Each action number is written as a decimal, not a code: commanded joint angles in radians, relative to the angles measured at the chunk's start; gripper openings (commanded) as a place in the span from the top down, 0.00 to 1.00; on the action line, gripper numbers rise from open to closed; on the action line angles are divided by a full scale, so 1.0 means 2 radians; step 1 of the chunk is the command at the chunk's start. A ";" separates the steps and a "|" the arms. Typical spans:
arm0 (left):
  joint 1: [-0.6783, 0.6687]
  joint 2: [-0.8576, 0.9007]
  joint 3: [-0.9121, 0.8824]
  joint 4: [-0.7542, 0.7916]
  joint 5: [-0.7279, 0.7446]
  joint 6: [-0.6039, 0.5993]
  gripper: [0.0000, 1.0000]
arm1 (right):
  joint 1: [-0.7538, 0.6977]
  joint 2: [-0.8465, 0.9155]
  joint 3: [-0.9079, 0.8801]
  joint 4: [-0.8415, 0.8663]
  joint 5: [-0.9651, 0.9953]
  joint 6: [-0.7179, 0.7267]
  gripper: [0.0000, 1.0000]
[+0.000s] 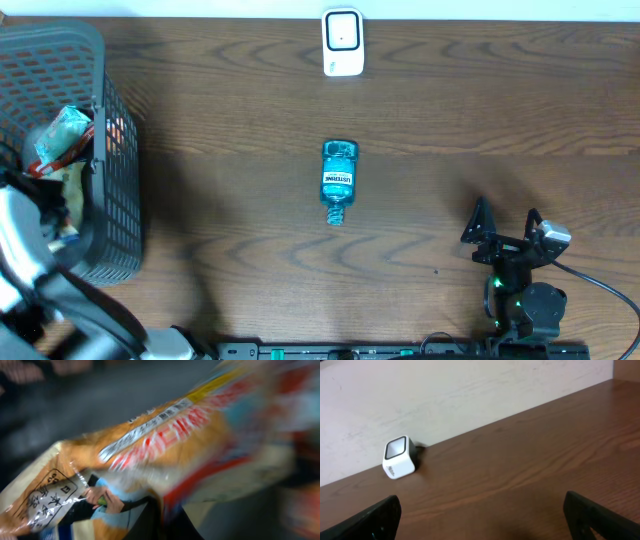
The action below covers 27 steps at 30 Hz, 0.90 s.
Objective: Scan the item barcode
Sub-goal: 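Grasp the white printed packet in the basket with the left gripper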
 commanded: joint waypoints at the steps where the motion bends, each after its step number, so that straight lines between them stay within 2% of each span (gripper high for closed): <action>1: -0.001 -0.093 0.043 0.009 0.021 0.007 0.93 | 0.004 -0.002 0.000 -0.002 0.002 0.001 0.01; 8: -0.001 -0.200 0.044 0.035 0.030 0.007 0.93 | 0.004 -0.002 0.000 -0.002 0.002 0.001 0.01; 12: -0.001 -0.212 0.044 0.044 0.030 0.007 0.93 | 0.004 -0.002 0.000 -0.002 0.002 0.001 0.01; 13: -0.001 -0.209 0.044 0.044 0.030 0.007 0.83 | 0.004 -0.002 0.000 -0.002 0.002 0.001 0.01; 14: -0.001 -0.203 0.044 0.041 0.026 0.007 0.56 | 0.004 -0.002 0.000 -0.002 0.002 0.001 0.01; 15: -0.001 -0.198 0.044 0.037 0.022 0.007 0.40 | 0.004 -0.002 0.000 -0.002 0.002 0.001 0.01; 16: -0.001 -0.189 0.044 0.027 0.016 0.008 0.26 | 0.004 -0.002 0.000 -0.002 0.002 0.001 0.01; 17: -0.001 -0.181 0.044 0.020 0.013 0.019 0.18 | 0.004 -0.002 0.000 -0.002 0.002 0.001 0.01; 20: -0.001 -0.146 0.043 0.012 0.014 0.121 0.16 | 0.004 -0.002 0.000 -0.002 0.002 0.001 0.01; 24: -0.001 -0.086 0.037 -0.009 0.019 0.312 0.16 | 0.004 -0.002 0.000 -0.002 0.002 0.001 0.01; 26: -0.001 -0.057 0.036 -0.025 0.019 0.371 0.16 | 0.004 -0.002 0.000 -0.002 0.002 0.001 0.01; 27: 0.000 -0.041 0.036 -0.025 0.019 0.366 0.16 | 0.004 -0.002 0.000 -0.002 0.002 0.001 0.01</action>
